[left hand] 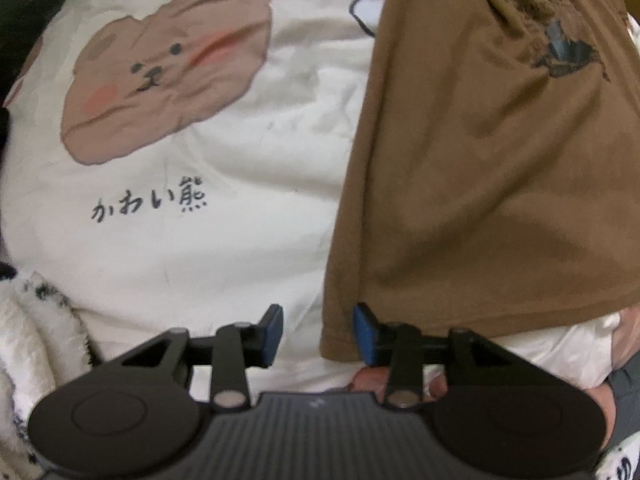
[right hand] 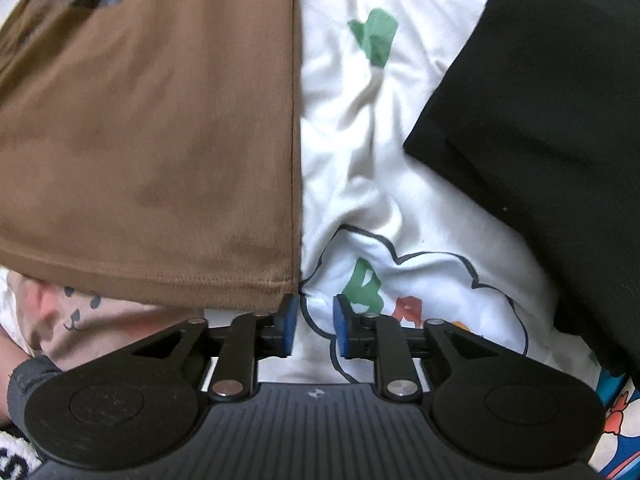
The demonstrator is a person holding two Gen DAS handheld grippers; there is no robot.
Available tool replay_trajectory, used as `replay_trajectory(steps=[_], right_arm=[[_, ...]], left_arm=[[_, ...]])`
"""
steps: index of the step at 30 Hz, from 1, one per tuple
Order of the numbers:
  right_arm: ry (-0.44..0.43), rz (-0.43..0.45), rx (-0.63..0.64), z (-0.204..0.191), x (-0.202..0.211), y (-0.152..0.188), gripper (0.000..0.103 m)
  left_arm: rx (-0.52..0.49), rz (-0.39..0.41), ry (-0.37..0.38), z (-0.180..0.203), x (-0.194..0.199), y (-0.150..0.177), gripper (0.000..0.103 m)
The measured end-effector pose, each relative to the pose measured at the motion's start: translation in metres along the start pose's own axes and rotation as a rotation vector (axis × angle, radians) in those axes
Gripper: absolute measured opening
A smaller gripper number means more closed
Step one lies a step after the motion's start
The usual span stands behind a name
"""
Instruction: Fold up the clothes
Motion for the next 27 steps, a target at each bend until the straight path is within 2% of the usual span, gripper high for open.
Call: replay_trajectory(steps=[7, 10, 13, 14, 17, 25, 27], right_arm=[[-0.052, 0.069, -0.003, 0.0, 0.019, 0.014, 0.026], [-0.077, 0.14, -0.002, -0.001, 0.034, 0.021, 0.026], [-0.11, 0.196, 0.001, 0.002, 0.04, 0.022, 0.026], [-0.113, 0.231, -0.007, 0.003, 0.046, 0.026, 0.026], [-0.125, 0.343, -0.029, 0.005, 0.062, 0.039, 0.026], [-0.211, 0.482, -0.049, 0.013, 0.082, 0.057, 0.026], [-0.237, 0.521, -0.046, 0.013, 0.088, 0.061, 0.026]], left_arm=[[0.032, 0.047, -0.032, -0.015, 0.032, 0.003, 0.051], [0.027, 0.078, -0.055, -0.011, 0.05, -0.009, 0.052], [0.102, 0.149, 0.032, -0.019, 0.081, -0.025, 0.053], [0.107, 0.163, 0.037, -0.018, 0.087, -0.029, 0.053], [0.065, 0.258, 0.004, -0.019, 0.128, -0.047, 0.059], [-0.001, 0.43, -0.025, -0.032, 0.211, -0.071, 0.06], [-0.027, 0.459, -0.01, -0.034, 0.229, -0.073, 0.06]])
Point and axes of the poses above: each gripper's, at about its wrist camera, not at the fingertips, and x roughly against the way its jaws point, z to its right, y to its underside, the point moved 1 cm from there along -x, roughly the way its jaws point, and after that the axes turned 7 degrees about -y, right-handed, at the moved point
